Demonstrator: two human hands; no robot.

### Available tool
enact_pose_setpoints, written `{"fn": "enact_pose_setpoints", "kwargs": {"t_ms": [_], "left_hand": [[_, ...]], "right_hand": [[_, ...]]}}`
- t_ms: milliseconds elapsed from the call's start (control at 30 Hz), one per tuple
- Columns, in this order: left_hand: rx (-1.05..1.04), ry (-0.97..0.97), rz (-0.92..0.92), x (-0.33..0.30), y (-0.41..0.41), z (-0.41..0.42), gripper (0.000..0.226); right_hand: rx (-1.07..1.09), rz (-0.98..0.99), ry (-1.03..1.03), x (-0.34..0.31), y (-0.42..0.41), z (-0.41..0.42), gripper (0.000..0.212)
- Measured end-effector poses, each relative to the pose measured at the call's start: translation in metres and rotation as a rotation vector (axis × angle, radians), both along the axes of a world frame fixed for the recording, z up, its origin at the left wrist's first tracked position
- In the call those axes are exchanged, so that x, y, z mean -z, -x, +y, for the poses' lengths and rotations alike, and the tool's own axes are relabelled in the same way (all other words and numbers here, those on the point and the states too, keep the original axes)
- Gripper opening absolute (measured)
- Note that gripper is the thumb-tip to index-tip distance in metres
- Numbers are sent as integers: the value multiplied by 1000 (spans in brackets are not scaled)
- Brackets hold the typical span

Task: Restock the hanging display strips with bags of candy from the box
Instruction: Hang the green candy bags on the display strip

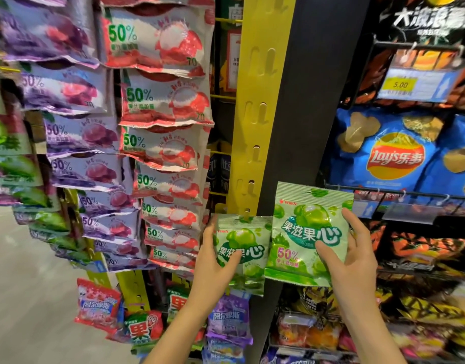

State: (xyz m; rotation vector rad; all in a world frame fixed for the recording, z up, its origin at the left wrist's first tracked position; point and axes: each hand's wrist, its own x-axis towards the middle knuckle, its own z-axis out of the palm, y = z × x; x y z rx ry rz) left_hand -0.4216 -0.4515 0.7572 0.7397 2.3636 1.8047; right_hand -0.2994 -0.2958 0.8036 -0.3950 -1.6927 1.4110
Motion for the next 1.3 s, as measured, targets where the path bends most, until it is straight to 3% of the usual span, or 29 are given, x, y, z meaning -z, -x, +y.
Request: {"fn": "enact_pose_setpoints", "kwargs": {"t_ms": [100,367,833,1000,1300], "left_hand": [[-3,-13,38,-1,-1,-1,77],[-93,73,440,-32,-6,-4,31],[-33,-115,686,-141,13,11,16],[-71,-87,703,-165,20,11,23],[45,-70,621,-172,26,9,24]], "right_hand": [[5,9,26,1,-6,-3,63],[16,35,7,-5,-23,-12,64],[-123,22,-17,-15,-30,-43,61],[-178,31,-23,-24,-10,-49,62],[-234,-25,-6,-30,17,-48,64]]}}
